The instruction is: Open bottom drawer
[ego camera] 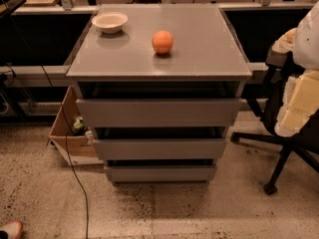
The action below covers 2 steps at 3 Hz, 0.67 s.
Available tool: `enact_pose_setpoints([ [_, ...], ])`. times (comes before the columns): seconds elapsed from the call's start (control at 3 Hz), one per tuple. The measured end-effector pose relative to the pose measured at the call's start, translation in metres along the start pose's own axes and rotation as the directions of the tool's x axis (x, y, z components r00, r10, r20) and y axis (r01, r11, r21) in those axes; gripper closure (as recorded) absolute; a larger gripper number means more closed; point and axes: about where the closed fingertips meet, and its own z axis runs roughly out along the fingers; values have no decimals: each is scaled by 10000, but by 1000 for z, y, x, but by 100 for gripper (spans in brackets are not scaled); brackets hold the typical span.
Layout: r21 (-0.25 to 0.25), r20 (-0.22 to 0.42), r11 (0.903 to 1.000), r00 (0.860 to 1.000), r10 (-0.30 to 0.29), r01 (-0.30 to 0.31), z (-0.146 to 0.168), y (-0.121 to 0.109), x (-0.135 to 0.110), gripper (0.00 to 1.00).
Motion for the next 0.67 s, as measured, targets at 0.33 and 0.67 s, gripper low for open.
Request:
enact_pose_setpoints([
  [0.33,0,0,10000,10000,0,0,0,0,0,0],
  [0.67,-318,126,9993,9997,199,-195,33,0,12,0],
])
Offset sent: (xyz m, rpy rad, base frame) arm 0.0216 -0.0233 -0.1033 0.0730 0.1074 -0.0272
